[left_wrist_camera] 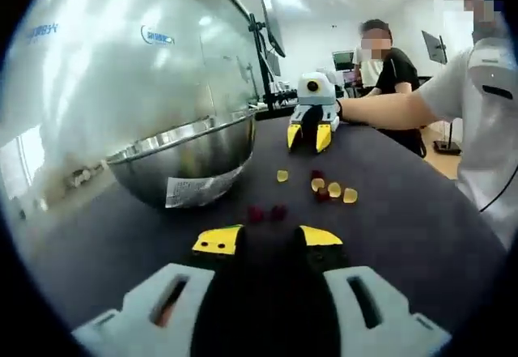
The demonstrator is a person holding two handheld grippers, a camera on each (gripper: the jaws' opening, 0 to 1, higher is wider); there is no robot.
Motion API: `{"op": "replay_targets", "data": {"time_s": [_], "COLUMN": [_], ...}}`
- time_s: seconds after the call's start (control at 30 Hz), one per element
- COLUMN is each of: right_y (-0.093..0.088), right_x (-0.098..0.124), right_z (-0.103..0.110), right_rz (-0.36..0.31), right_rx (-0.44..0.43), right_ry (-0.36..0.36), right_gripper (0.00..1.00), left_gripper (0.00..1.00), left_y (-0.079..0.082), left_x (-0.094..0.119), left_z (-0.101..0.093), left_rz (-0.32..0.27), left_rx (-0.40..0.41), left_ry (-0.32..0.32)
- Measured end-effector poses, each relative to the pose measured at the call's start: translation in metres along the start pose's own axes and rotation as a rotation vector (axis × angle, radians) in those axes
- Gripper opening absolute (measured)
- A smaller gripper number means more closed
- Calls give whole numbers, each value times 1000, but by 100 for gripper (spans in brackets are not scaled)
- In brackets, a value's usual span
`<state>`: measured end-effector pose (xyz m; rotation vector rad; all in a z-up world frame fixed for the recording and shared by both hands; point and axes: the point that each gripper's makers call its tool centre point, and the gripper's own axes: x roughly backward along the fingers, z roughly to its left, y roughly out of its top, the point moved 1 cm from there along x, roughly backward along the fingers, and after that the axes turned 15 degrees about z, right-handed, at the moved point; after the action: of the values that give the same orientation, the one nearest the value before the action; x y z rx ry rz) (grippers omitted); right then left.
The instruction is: Pick candy and put bowl
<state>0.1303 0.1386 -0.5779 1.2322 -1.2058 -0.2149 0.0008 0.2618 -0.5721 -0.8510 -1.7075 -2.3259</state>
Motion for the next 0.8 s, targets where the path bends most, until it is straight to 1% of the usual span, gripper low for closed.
{"op": "replay_targets", "data": {"time_s": [0.03, 0.07, 0.1, 0.17, 0.3, 0.57, 0.6, 0.63, 0.7, 0.73, 0.8], "right_y": [-4, 2, 2, 4, 13, 33, 37, 40, 45, 45, 46], "right_x": [-4, -6, -7, -12, -26, -54, -58, -61, -67, -69, -69], "right_z": [-1, 1, 0, -5, -10, -4, -1, 2, 1, -1, -2], "right_rz": [25, -15, -10, -1, 2, -15, -18, -27, -36, -30, -32], "right_rx": [-1, -56, -62, -42, -42, -32, -26, -9, 27, 29, 23], "right_ry": [9, 51, 63, 54, 65, 105, 112, 121, 92, 75, 80], "right_gripper": [21, 21, 21, 21, 21, 21, 20, 16, 6, 5, 4], "left_gripper": [19, 19, 19, 19, 19, 20, 19, 17, 14, 11, 6], "left_y": [0, 0, 1, 2, 6, 16, 18, 20, 22, 23, 23], "left_x": [-2, -3, -4, -7, -16, -34, -36, -37, -39, -40, -39], "left_z": [1, 2, 4, 4, 2, -1, -2, -4, -6, -6, -4], "left_rz": [-2, -3, -1, 2, 6, 1, 1, -1, -5, -7, -9], "left_rx": [13, 24, 28, 35, 59, 68, 67, 57, 35, 26, 8], "left_ry": [-11, -18, -23, -38, -73, -102, -104, -107, -104, -101, -86]}}
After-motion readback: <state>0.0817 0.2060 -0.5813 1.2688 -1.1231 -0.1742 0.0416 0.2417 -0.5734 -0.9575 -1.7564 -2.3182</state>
